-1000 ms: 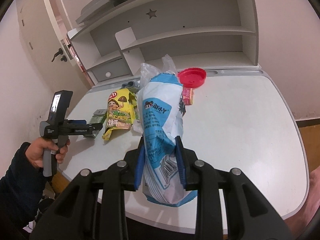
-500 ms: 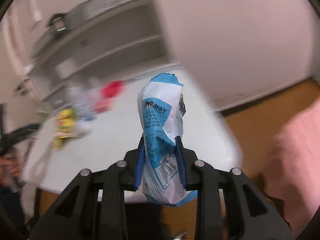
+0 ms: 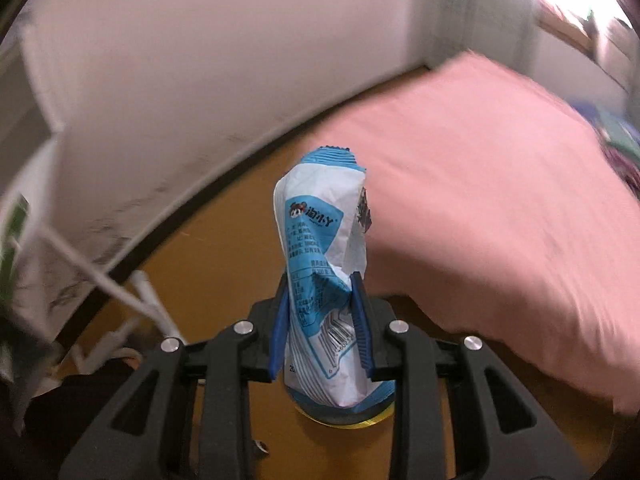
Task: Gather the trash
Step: 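Grasp the cigarette pack with the left gripper while the right carries the wrapper to the bin, then open both grippers over the black bin to drop the pack and wrapper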
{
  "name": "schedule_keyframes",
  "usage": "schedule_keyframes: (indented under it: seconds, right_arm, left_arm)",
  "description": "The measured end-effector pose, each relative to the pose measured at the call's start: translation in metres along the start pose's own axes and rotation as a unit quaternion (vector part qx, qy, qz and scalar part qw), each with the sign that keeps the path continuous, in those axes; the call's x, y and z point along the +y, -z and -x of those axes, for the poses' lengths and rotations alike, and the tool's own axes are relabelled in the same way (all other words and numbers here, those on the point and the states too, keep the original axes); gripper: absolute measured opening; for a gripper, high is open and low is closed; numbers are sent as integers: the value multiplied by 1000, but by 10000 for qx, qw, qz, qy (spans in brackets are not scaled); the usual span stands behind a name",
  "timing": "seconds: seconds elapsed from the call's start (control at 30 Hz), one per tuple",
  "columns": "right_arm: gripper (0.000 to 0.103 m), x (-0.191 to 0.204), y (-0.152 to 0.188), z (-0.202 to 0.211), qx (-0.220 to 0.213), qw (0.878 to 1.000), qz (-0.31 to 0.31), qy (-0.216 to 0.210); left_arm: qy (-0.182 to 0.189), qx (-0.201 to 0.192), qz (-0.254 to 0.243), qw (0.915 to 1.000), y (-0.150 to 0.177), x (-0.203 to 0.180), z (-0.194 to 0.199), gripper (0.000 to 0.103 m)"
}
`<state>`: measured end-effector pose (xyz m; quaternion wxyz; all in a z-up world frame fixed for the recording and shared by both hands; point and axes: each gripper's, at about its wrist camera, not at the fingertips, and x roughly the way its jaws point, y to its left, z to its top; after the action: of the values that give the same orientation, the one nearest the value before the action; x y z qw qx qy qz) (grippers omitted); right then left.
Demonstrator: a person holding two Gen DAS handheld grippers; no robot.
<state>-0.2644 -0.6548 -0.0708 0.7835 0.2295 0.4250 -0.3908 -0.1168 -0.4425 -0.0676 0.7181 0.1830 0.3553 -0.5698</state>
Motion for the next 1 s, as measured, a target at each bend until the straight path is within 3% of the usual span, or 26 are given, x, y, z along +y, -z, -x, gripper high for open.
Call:
schedule_keyframes:
  seconds: [0.13, 0.2, 0.27, 0.37, 0.5, 0.63, 0.7, 0.77, 1.0]
  right_arm:
    - [29, -41, 28, -48, 641, 9970, -428, 105]
    - [29, -57, 47, -73, 1014, 9928, -633, 81]
    - [29, -67, 60, -89, 1272, 9886, -803, 2]
    - [29, -79, 79, -111, 1629, 9820, -955, -48]
    - [29, -83, 91, -126, 1835, 9776, -1028, -42]
    - [29, -82, 96, -130, 1891, 9761, -1063, -92]
    - [29, -81, 90, -131, 1867, 9766, -1057, -114]
    - [30, -81, 85, -133, 1834, 9772, -1063, -149]
    - [35, -79, 85, -126, 1781, 9778, -1084, -199]
  left_arm:
    - [375, 525, 63, 9979, 23, -24, -102, 53]
    - [448, 989, 267, 9937, 39, -29, -150, 53]
    - [633, 1284, 467, 9886, 52, -29, -181, 53]
    - [481, 1455, 409, 9873, 63, -27, -212, 53]
    - [451, 1607, 434, 9850, 77, -21, -232, 54]
    - [688, 1787, 570, 9798, 78, -20, -248, 54]
    - [742, 1735, 601, 9802, 79, -25, -253, 58]
    - [746, 1726, 544, 9807, 80, -28, -256, 77]
    - [677, 1707, 532, 9816, 83, -28, -248, 78]
